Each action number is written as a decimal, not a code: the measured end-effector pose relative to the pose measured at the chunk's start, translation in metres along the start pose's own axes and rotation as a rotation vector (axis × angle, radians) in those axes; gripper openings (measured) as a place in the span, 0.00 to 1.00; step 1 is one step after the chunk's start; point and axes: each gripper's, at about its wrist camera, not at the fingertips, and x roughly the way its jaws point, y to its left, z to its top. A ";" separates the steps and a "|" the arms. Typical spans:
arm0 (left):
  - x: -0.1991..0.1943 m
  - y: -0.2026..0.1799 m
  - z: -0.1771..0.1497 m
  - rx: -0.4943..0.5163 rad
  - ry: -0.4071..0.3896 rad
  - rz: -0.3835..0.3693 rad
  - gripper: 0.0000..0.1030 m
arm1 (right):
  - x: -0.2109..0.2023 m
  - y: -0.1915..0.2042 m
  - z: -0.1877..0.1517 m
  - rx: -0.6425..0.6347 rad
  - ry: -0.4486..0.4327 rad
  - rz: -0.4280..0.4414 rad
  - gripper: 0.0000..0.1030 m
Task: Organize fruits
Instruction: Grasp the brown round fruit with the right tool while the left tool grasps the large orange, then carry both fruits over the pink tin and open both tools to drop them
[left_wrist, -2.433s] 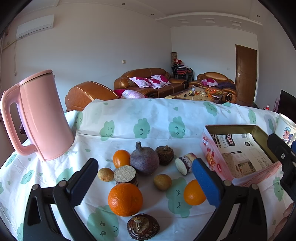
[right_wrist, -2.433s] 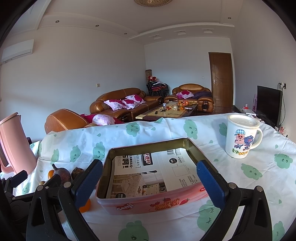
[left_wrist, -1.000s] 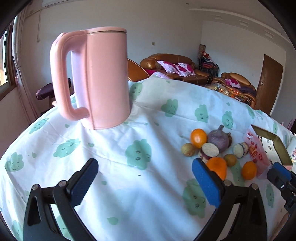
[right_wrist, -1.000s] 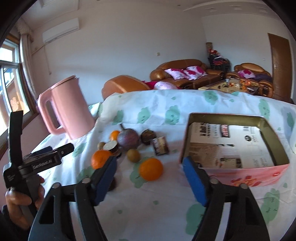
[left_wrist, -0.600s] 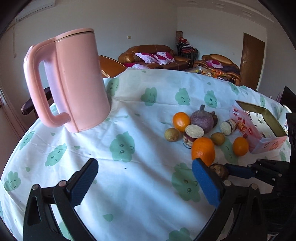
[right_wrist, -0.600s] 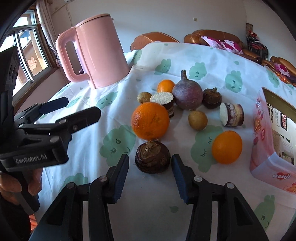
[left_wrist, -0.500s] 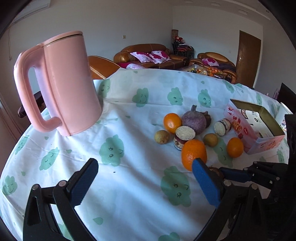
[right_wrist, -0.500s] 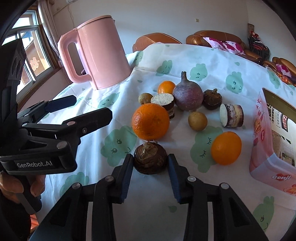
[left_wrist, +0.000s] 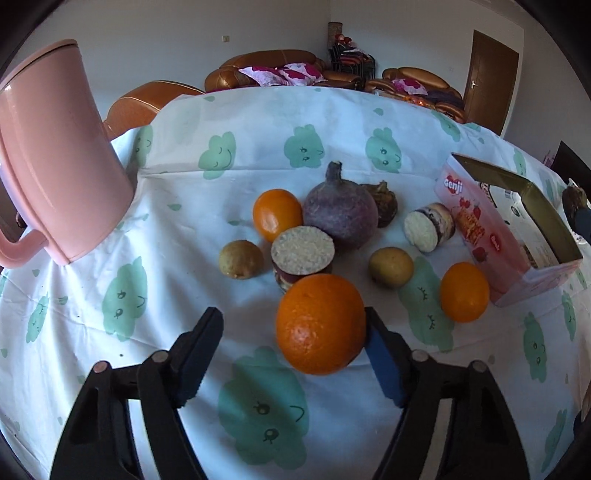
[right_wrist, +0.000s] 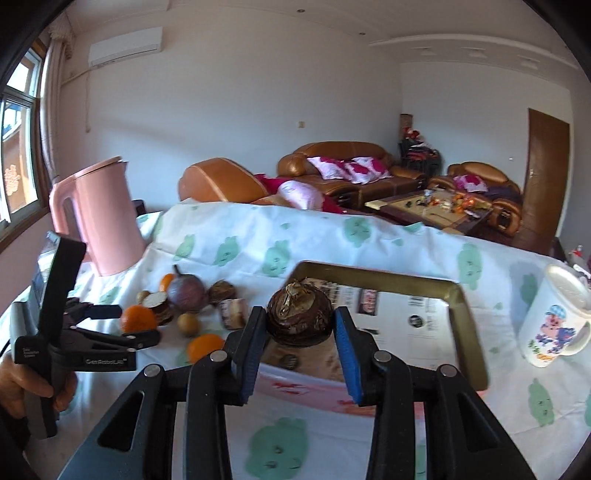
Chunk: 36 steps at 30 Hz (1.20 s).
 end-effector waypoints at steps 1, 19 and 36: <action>-0.001 0.000 -0.001 0.001 -0.013 -0.006 0.66 | 0.001 -0.010 0.001 0.015 0.003 -0.011 0.39; -0.049 -0.110 0.043 0.149 -0.213 -0.271 0.43 | 0.011 -0.101 -0.006 0.198 0.105 -0.085 0.39; 0.009 -0.202 0.049 0.241 -0.102 -0.215 0.45 | 0.029 -0.112 -0.015 0.298 0.176 -0.016 0.39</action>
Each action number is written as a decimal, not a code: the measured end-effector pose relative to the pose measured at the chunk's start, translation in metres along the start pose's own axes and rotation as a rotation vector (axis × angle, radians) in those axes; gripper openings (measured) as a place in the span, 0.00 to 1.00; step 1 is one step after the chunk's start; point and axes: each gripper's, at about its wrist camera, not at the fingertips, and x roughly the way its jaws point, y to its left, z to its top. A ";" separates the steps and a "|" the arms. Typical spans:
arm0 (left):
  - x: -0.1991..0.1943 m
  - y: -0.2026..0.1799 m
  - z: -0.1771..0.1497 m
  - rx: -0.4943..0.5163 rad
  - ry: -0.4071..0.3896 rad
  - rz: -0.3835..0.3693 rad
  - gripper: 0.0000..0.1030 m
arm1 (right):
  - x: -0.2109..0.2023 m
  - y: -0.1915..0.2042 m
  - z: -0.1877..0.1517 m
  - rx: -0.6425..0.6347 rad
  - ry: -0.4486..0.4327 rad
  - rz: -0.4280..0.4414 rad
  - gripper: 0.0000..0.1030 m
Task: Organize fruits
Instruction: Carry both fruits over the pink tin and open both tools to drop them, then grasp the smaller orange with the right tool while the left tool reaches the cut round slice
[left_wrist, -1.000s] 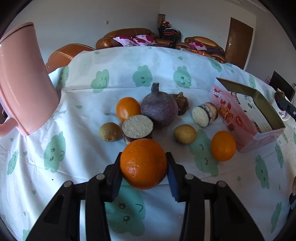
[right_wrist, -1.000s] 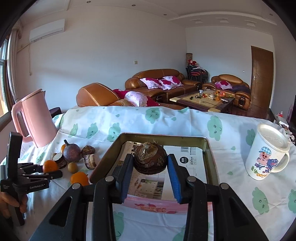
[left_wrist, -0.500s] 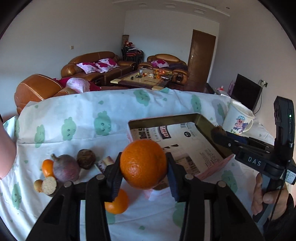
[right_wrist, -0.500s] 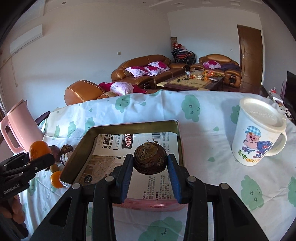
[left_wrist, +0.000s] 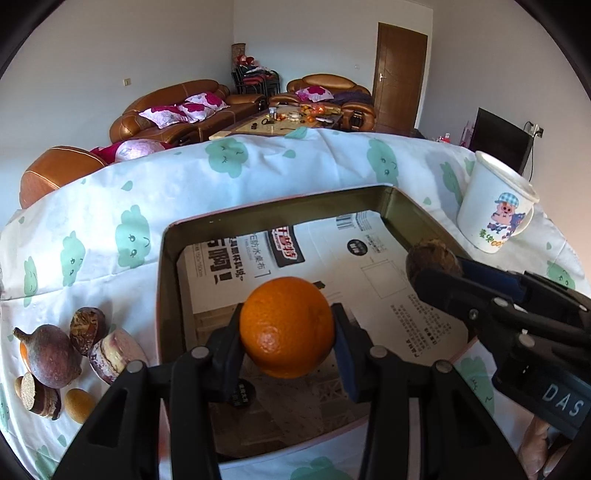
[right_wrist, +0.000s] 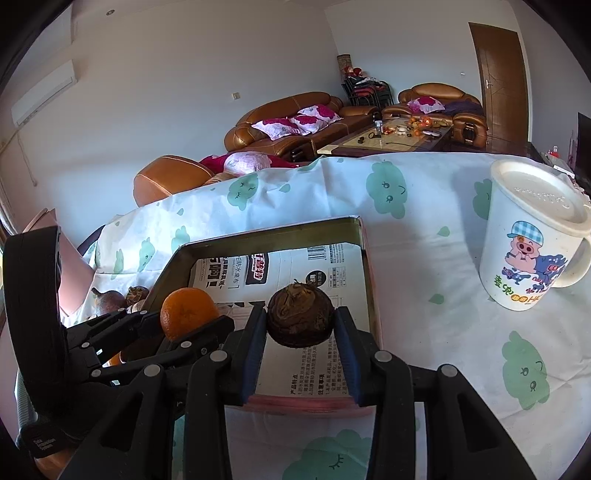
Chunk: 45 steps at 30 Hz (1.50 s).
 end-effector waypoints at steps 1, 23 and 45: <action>-0.001 0.000 -0.001 0.005 -0.013 0.012 0.46 | 0.001 0.000 0.000 0.007 0.002 0.001 0.39; -0.058 0.035 -0.016 0.018 -0.237 0.240 1.00 | -0.018 -0.010 -0.005 0.058 -0.186 -0.065 0.69; -0.092 0.185 -0.048 -0.199 -0.177 0.337 1.00 | -0.042 0.103 -0.061 -0.090 -0.157 0.067 0.69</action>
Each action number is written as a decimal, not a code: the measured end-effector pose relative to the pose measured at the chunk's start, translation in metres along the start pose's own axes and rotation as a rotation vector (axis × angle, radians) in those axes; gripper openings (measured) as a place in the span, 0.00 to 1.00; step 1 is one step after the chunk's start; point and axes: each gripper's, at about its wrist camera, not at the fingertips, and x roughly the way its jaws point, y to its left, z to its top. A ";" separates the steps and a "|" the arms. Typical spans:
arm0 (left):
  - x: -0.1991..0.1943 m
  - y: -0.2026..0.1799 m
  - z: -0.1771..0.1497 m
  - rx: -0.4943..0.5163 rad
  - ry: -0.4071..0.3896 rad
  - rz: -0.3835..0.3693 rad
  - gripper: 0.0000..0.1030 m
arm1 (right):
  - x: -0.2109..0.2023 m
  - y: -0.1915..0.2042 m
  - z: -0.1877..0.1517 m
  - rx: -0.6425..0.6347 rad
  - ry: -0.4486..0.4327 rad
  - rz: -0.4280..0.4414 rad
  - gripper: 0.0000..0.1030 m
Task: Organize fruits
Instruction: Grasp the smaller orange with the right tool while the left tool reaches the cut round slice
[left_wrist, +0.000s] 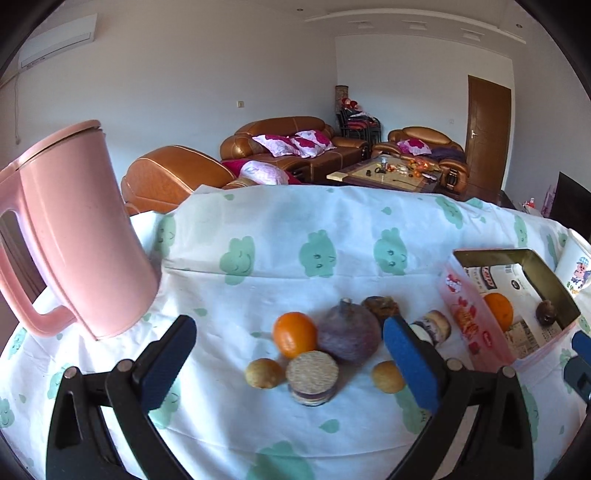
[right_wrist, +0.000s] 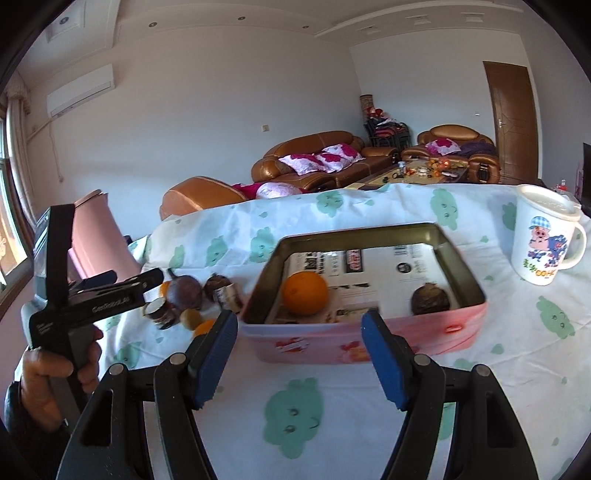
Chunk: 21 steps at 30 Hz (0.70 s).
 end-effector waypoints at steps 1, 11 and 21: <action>0.000 0.008 0.000 -0.009 -0.001 0.008 1.00 | 0.004 0.010 -0.002 -0.012 0.020 0.023 0.69; 0.002 0.057 0.000 -0.048 -0.008 0.097 1.00 | 0.059 0.070 -0.012 -0.072 0.205 0.085 0.66; 0.003 0.066 -0.001 0.000 0.017 0.067 1.00 | 0.107 0.079 -0.007 -0.009 0.322 0.041 0.49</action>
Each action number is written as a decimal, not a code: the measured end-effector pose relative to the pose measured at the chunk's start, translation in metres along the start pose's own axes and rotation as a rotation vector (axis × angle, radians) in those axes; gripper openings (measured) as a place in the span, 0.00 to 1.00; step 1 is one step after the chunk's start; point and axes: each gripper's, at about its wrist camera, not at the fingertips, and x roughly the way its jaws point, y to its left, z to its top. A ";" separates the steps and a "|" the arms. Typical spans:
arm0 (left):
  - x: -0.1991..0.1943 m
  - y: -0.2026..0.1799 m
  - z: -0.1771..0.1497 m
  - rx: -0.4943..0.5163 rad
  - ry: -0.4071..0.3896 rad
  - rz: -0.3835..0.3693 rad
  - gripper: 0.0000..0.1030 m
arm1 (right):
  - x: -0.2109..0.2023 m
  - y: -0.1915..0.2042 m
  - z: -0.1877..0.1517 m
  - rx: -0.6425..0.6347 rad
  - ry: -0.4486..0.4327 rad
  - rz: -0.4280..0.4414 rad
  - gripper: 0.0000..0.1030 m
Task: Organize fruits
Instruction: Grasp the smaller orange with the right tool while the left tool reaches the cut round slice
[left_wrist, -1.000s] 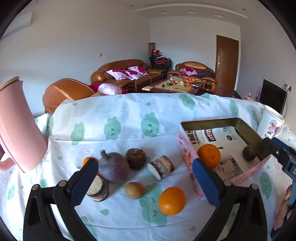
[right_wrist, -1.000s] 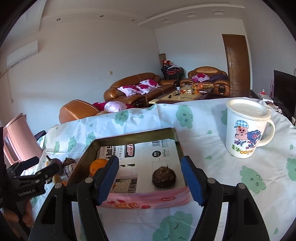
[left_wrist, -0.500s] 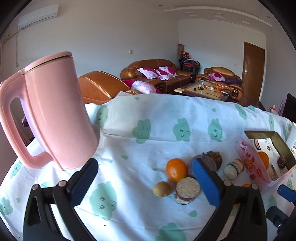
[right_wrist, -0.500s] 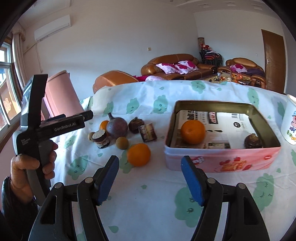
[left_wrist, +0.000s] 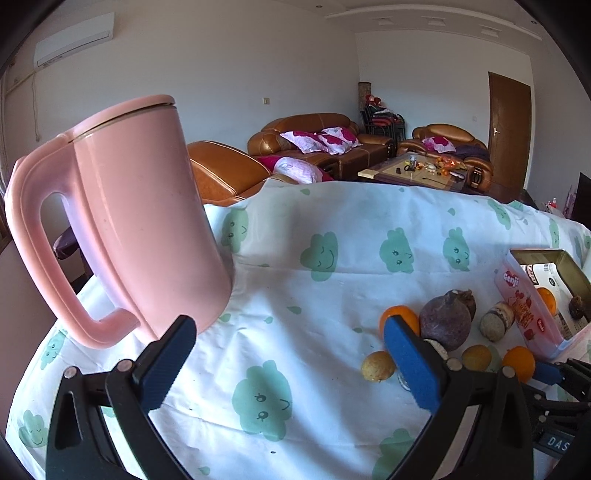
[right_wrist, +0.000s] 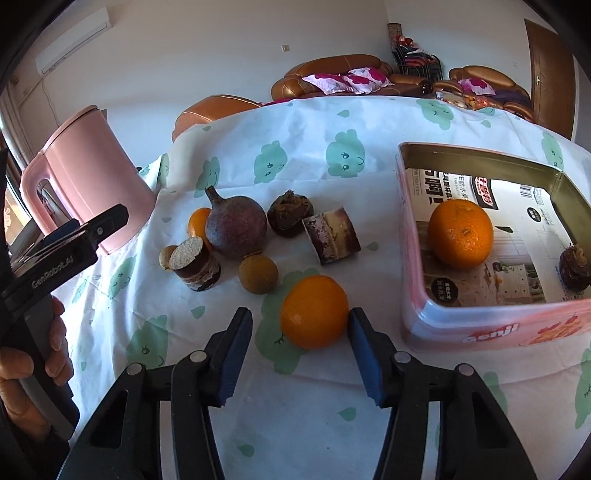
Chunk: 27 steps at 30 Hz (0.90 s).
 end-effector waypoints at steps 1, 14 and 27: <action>-0.002 -0.002 -0.001 0.007 0.002 -0.017 1.00 | 0.003 0.001 0.002 -0.003 0.008 -0.005 0.46; 0.003 -0.044 -0.015 0.089 0.112 -0.275 0.74 | -0.049 0.002 0.003 -0.102 -0.221 -0.059 0.35; 0.016 -0.077 -0.024 0.188 0.122 -0.277 0.40 | -0.054 -0.009 0.002 -0.082 -0.224 -0.020 0.35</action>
